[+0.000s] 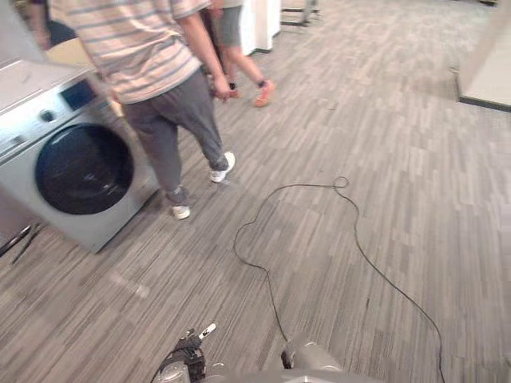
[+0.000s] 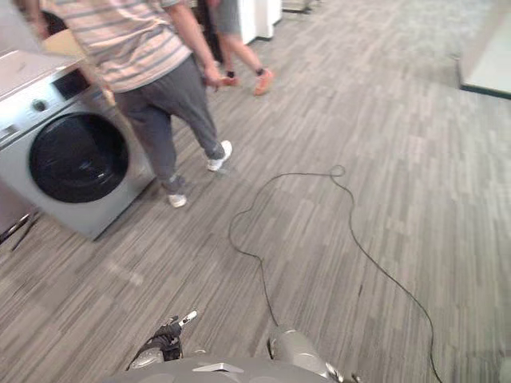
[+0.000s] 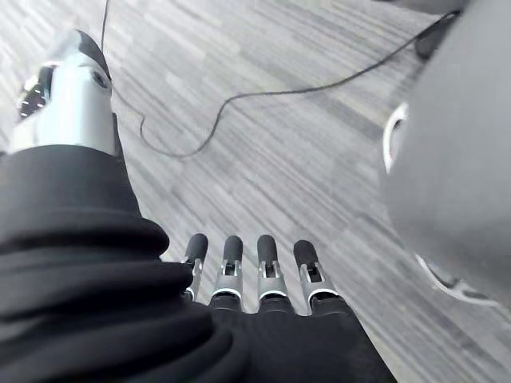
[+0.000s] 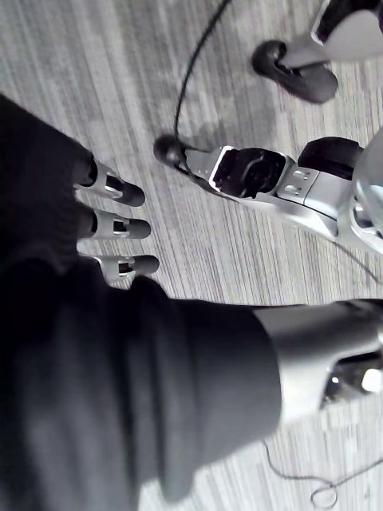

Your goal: Organize washtable

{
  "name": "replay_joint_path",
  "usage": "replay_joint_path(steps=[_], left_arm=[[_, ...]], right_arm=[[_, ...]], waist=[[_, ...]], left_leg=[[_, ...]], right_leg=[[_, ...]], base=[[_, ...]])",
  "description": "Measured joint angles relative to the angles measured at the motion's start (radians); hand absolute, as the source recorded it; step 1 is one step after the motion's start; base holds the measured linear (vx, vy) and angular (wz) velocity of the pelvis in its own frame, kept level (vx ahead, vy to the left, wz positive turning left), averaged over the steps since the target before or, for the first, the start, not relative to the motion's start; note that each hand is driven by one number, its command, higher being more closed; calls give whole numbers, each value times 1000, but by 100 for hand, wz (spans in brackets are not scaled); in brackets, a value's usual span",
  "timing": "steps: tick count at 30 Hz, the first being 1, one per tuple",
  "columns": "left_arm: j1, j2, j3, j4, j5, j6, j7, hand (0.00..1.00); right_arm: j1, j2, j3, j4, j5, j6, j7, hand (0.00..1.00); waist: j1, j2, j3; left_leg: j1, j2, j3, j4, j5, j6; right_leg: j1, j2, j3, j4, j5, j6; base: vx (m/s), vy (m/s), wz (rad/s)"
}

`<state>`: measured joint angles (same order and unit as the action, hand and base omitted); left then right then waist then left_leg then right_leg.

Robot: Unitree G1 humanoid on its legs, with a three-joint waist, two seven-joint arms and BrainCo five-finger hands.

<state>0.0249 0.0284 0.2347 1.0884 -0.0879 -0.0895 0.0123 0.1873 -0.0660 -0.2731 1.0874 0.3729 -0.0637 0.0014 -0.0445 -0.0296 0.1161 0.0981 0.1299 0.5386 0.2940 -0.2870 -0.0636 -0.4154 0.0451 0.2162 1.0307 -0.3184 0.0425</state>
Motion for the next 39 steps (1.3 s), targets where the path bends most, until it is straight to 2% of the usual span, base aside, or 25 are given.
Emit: replay_joint_path(steps=[4,5,6,8,9,11,12,14,18,20,21,22,23,25,26,27,29,30,31,32,33,36,37,38,39], left_arm=[[-57,-48,-1,19,-20,2,-2,0],[-74,-64,3,36,-17,2,-5,0],[-86,-89,2,48,-12,2,-10,0],[-94,-89,14,48,-2,7,-25,0],[-93,-102,63,48,-2,8,-24,0],[-68,-100,79,39,-7,8,-22,0],[-63,-95,69,11,-15,2,-24,0],[-60,-84,63,5,-17,-7,-23,0],[-39,-16,58,-10,-22,-23,-21,0],[3,-9,58,9,-26,-27,-13,0],[8,-10,53,8,-35,-27,-6,0],[11,-9,39,8,-49,-28,-1,0],[14,-7,42,13,-61,-29,2,0],[16,11,44,31,-61,-33,1,0],[16,30,44,41,-60,-34,0,0],[11,41,39,64,-55,-32,0,0],[11,51,2,93,-50,-28,0,0],[-2,52,-20,99,-51,-19,0,0],[-21,49,-67,110,-47,-16,-1,0],[-24,46,-94,119,-43,-15,-1,0],[-26,41,-139,132,-43,-11,-2,0],[-43,25,-158,136,-44,-5,-1,0],[-66,23,-154,136,-44,-5,1,0],[-67,8,-153,136,-44,-4,0,0],[-65,-26,-139,136,-44,-5,-4,0]], right_arm=[[-11,10,-25,-15,1,0,-1,0],[-5,15,-49,2,2,1,-1,0],[-7,14,-75,16,4,3,-2,0],[-3,14,-91,14,6,3,-2,0],[-13,10,-96,10,13,2,-2,0],[-25,8,-90,3,41,0,-2,0],[-48,0,-96,7,40,-1,-2,0],[-93,8,-118,16,40,0,-1,0],[-233,-83,-127,74,35,31,-3,0],[-243,-188,-78,91,28,2,-4,0],[-242,-195,-88,90,27,-2,-6,0],[-234,-189,-127,94,27,-3,-7,0],[-209,-165,-167,103,21,3,-5,0],[-159,-109,-202,135,-11,9,-2,0],[-146,-73,-222,184,-24,21,-1,0],[-121,-48,-254,218,-45,33,0,0],[-83,-21,-273,220,-49,33,1,0],[-85,-13,-275,219,-49,33,8,0],[-86,-13,-274,206,-48,33,9,0],[-81,-16,-271,198,-48,31,9,0],[-86,-20,-254,180,-47,29,8,0],[-76,-17,-251,169,-40,25,7,0],[-79,-22,-249,170,-40,25,0,0],[-75,-29,-250,169,-40,23,-2,0],[-70,-40,-252,168,-39,21,-4,0]], waist=[[-8,4,-3],[-19,11,-5],[-33,28,-5],[-33,38,0],[-26,47,8],[-4,49,14],[10,54,14],[32,55,14],[53,42,21],[61,30,-2],[67,43,-5],[70,60,-7],[79,58,-10],[82,21,-52],[80,-33,-74],[51,-63,-72],[21,-45,-80],[16,-34,-56],[13,-9,-24],[6,0,-15],[-5,49,-5],[-42,50,0],[-60,39,1],[-71,40,-11],[-72,88,-26]], left_leg=[[96,35,102,-66,-38,-66],[122,40,104,-80,-47,-81],[143,58,85,-67,-42,-83],[125,121,24,114,-13,-56],[60,192,-59,383,113,0],[-41,232,-173,675,277,30],[-143,217,-250,896,263,4],[-261,149,-296,998,216,-10],[-449,92,-248,622,119,2],[-440,-23,-270,34,174,-50],[-433,-37,-290,-99,215,-60],[-437,-46,-301,-192,250,-45],[-438,-61,-312,-174,311,9],[-447,-99,-287,-47,362,57],[-422,-152,-252,13,303,88],[-375,-198,-250,56,232,99],[-308,-220,-277,63,160,117],[-236,-219,-283,38,127,117],[-137,-207,-290,-18,106,115],[-98,-191,-293,-47,89,110],[-25,-159,-304,-94,66,102],[120,-130,-331,-182,9,87],[159,-131,-367,-187,-40,71],[168,-122,-391,-191,-61,100],[164,-95,-416,-129,-57,93]], right_leg=[[-66,-48,-239,-380,38,-15],[-51,-43,-253,-426,134,-64],[-37,-31,-274,-404,130,-104],[-2,-19,-290,-343,70,-151],[83,7,-283,-349,28,-173],[189,33,-244,-384,-12,-192],[253,51,-193,-418,-30,-199],[339,52,-110,-481,-35,-201],[491,-1,15,-637,-49,-181],[572,-71,48,-706,-66,-139],[581,-71,58,-703,-67,-133],[606,-66,71,-701,-75,-118],[648,-78,80,-677,-95,-83],[631,-123,109,-527,-93,-62],[593,-164,122,-364,-52,-12],[576,-171,138,-215,88,69],[520,-135,146,-44,297,204],[414,-113,109,116,221,157],[301,-104,28,188,107,70],[243,-93,-12,186,67,39],[134,-68,-74,116,13,-3],[-17,-57,-118,-298,44,35],[-60,-94,-129,-511,224,31],[-61,-92,-153,-500,296,16],[-77,-65,-165,-410,183,-36]], base=[[314,-198,-97],[509,-300,-7],[669,-408,9],[505,-399,-5],[276,-373,-30],[256,-295,-62],[401,-195,-120],[337,-107,-124],[-142,32,-86],[-177,129,-34],[16,168,-23],[325,192,-26],[625,192,-33],[728,107,-38],[710,57,-17],[656,47,5],[493,11,21],[412,-98,-16],[254,-132,-30],[73,-108,-21],[334,-112,0],[549,-225,31],[655,-380,63],[873,-449,67],[797,-453,38]])
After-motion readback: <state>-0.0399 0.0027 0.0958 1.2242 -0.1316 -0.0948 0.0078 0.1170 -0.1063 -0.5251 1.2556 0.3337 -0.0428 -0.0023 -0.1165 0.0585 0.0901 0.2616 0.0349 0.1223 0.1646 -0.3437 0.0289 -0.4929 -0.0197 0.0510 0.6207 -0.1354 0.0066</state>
